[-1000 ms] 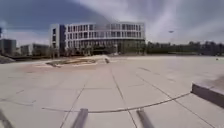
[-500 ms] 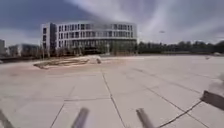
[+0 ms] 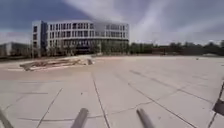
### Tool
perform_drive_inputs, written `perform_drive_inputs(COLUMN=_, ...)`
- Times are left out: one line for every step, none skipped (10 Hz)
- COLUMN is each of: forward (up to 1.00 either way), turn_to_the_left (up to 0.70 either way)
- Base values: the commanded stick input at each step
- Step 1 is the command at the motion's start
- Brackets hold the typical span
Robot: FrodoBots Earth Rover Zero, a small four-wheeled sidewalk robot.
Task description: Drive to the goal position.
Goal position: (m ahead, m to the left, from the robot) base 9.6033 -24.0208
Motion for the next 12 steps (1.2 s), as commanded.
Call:
perform_drive_inputs(forward=1.0, turn_to_the_left=-0.3)
perform_drive_inputs(forward=1.0, turn_to_the_left=-0.3)
perform_drive_inputs(forward=1.0, turn_to_the_left=-0.3)
perform_drive_inputs(forward=1.0, turn_to_the_left=-0.3)
perform_drive_inputs(forward=1.0, turn_to_the_left=-0.3)
perform_drive_inputs(forward=1.0, turn_to_the_left=-0.3)
perform_drive_inputs(forward=1.0, turn_to_the_left=-0.3)
perform_drive_inputs(forward=1.0, turn_to_the_left=-0.3)
perform_drive_inputs(forward=1.0, turn_to_the_left=-0.3)
perform_drive_inputs(forward=1.0, turn_to_the_left=-0.3)
perform_drive_inputs(forward=1.0, turn_to_the_left=-0.3)
perform_drive_inputs(forward=1.0, turn_to_the_left=-0.3)
